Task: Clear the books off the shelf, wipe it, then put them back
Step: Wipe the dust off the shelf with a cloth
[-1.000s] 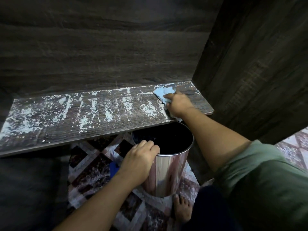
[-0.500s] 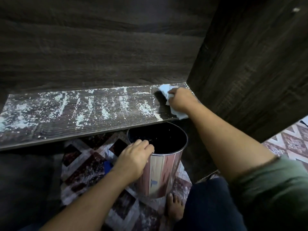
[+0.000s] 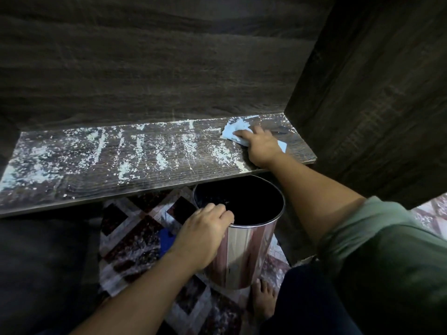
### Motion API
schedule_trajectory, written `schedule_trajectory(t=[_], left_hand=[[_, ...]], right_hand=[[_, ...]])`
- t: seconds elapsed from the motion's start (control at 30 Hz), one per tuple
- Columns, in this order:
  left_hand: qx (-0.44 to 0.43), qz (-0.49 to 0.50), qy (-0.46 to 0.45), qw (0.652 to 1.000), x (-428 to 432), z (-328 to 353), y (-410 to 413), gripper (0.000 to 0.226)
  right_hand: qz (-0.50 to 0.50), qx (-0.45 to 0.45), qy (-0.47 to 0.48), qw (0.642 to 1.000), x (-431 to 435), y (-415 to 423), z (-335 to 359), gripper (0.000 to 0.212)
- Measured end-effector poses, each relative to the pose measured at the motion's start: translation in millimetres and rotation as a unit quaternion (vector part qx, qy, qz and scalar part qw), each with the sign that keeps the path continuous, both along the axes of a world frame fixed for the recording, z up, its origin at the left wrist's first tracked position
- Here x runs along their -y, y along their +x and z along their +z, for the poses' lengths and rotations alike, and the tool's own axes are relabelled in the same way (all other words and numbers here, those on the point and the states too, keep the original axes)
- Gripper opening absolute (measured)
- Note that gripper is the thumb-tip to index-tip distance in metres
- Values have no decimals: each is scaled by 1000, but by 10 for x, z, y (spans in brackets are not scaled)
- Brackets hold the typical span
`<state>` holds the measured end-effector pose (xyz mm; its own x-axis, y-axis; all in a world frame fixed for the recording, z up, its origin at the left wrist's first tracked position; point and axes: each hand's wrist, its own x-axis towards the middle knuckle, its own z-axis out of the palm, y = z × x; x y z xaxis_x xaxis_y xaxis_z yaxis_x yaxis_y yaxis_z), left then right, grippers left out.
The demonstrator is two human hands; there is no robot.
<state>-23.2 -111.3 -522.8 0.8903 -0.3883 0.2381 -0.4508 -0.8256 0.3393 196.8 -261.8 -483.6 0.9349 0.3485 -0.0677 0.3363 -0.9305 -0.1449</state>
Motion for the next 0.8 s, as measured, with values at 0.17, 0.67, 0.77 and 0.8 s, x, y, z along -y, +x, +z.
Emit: schedule_trajectory(t=[0.17, 0.67, 0.77, 0.8], left_hand=[[0, -1, 8, 1000, 2, -2, -42, 19], [2, -8, -5, 1000, 16, 9, -61, 29], [-1, -10, -2, 1000, 27, 2, -65, 29], [0, -11, 0, 1000, 29, -2, -64, 29]], right_hand=[[25, 24, 29, 999, 164, -311, -77, 50], [-2, 42, 30, 999, 165, -255, -137, 48], [26, 74, 28, 997, 221, -388, -171, 45], [37, 79, 31, 996, 238, -434, -199, 45]])
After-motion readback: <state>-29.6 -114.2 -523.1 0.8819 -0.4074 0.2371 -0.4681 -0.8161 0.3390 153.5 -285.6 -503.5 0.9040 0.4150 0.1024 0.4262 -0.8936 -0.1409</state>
